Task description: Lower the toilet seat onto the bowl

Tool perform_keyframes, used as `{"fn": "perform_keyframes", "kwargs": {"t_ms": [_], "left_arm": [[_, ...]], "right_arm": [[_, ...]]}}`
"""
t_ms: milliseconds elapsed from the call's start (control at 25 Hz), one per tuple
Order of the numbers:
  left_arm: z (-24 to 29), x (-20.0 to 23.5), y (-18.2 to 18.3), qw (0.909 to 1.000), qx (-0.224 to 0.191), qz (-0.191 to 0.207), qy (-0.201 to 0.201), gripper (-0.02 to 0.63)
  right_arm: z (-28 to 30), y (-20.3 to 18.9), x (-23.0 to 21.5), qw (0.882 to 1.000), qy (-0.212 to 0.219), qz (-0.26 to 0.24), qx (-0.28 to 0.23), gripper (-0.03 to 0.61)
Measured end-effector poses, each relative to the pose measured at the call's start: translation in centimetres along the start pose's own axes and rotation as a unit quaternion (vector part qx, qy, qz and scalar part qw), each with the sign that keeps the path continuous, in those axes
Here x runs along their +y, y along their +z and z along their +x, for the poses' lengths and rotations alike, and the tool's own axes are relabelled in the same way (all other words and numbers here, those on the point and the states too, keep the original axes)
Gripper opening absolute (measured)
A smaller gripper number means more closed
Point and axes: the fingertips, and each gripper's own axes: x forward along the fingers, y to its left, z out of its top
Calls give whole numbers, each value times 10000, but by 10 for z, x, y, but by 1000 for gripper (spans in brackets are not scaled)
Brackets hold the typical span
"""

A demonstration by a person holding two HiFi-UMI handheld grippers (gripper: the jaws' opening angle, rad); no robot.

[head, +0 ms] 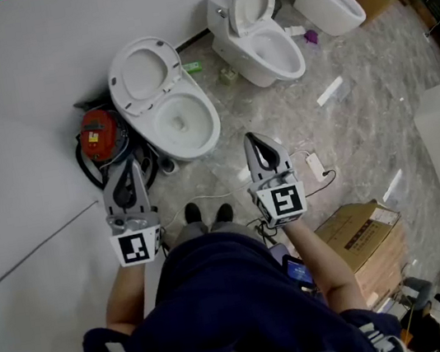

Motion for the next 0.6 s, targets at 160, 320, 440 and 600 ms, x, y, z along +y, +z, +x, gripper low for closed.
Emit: {"fn": "perform_keyframes", "kwargs": {"t_ms": [160,320,440,600], "left_arm": [[-1,-1,0,10000,21,22,-4,25],[-2,-2,2,10000,19,-7,-8,25],[-2,-1,0,10000,50,-10,-2,25],[-6,-1,0,10000,49,17,19,25]], "right_arm": [[-1,-3,0,9999,29,-109,71,20],[2,-5,0,9997,112,-148,139,88],[6,-6,-3,9996,152,-157,171,126],[10,-3,-2,9994,268,-170,147,202]]}}
